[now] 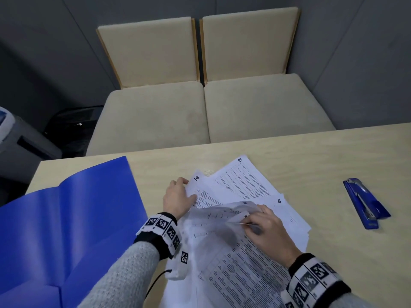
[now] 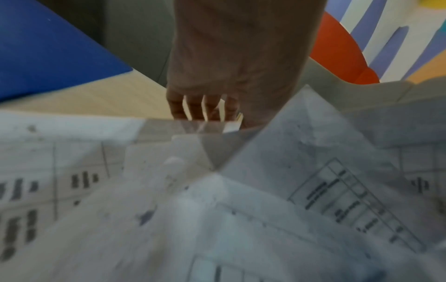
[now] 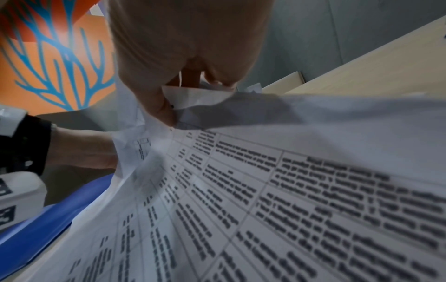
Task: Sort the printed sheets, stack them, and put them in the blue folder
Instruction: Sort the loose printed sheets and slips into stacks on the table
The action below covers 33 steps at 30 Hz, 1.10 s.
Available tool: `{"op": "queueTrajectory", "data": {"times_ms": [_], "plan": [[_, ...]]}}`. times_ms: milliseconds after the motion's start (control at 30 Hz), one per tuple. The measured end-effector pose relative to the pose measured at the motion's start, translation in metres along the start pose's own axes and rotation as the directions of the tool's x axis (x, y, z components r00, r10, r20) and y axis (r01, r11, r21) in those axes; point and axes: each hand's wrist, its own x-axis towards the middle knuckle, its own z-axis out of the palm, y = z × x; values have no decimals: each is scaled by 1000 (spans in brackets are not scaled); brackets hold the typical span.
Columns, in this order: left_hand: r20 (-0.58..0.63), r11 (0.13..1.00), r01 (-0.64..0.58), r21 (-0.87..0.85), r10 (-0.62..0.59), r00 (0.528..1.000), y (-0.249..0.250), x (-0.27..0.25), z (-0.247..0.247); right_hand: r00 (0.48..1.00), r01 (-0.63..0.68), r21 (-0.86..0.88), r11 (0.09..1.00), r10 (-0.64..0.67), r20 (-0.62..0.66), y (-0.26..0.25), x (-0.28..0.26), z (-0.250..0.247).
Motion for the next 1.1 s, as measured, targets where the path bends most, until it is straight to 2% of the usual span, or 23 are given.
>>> {"op": "queueTrajectory", "data": {"times_ms": [67, 167, 233, 267, 333, 367, 400, 467, 567, 667, 700, 733, 800, 833, 867, 900, 933, 967, 1000, 1033, 1100], "plan": [[-102, 997, -70, 16, 71, 992, 4, -5, 4, 1000, 13, -12, 1000, -14, -11, -1, 0, 1], [-267, 960, -277, 44, 279, 922, 5, -17, 4, 999, 30, -44, 999, -32, -28, 2, -2, 3], [-282, 909, -412, 58, 411, 867, 3, -25, 4, 999, 20, -45, 999, -22, -41, 4, -3, 3], [-259, 889, -458, 6, 444, 858, 3, -29, 3, 998, 21, -45, 999, -23, -56, 5, -3, 4], [-115, 858, -462, -224, 447, 887, 7, -37, -4, 994, 41, -101, 994, -50, -93, 8, -2, 4], [22, 843, -407, -352, 442, 897, 11, -41, -8, 993, 40, -156, 987, -57, -102, 10, -2, 3], [160, 822, -355, -445, 463, 872, 16, -45, -12, 994, 29, -206, 978, -50, -98, 10, -1, 1], [317, 800, -353, -485, 537, 782, 23, -48, -16, 997, 17, -255, 967, -36, -71, 6, 2, -2], [425, 774, -342, -533, 595, 683, 34, -44, -14, 997, 66, -211, 975, -72, -18, -1, 3, -4], [555, 768, -237, -595, 605, 571, 49, -39, -13, 999, 48, -52, 997, -49, -10, -2, -1, -4], [584, 772, -179, -610, 590, 558, 55, -37, -13, 1000, 18, 6, 1000, -18, -9, -2, -4, -5], [596, 775, -109, -622, 560, 576, 60, -34, -13, 1000, -4, 43, 999, 4, -8, -3, -7, -7], [624, 793, 115, -598, 371, 688, 71, -24, -10, 1000, 7, 57, 998, -6, -14, -6, -14, -12], [612, 801, 184, -569, 264, 745, 75, -18, -6, 999, 26, 60, 998, -24, -21, -7, -16, -13], [574, 842, 164, -514, 196, 795, 78, -12, 0, 999, 41, 69, 997, -39, -32, -9, -18, -15], [535, 918, 41, -394, 193, 823, 79, -6, 6, 998, 53, 76, 996, -50, -47, -9, -20, -16], [520, 964, -137, -227, 239, 820, 79, -1, 12, 996, 61, 76, 995, -56, -62, -9, -20, -16], [536, 951, -304, -62, 289, 793, 79, 2, 16, 996, 61, 70, 996, -56, -75, -9, -21, -16], [555, 904, -421, 68, 316, 769, 80, 4, 20, 995, 58, 63, 996, -53, -83, -9, -22, -16], [568, 864, -482, 148, 325, 756, 80, 5, 23, 995, 54, 56, 997, -49, -86, -9, -22, -16], [552, 801, -566, 197, 386, 739, 80, 2, 27, 997, 47, 46, 998, -44, -68, -9, -21, -15]]}}
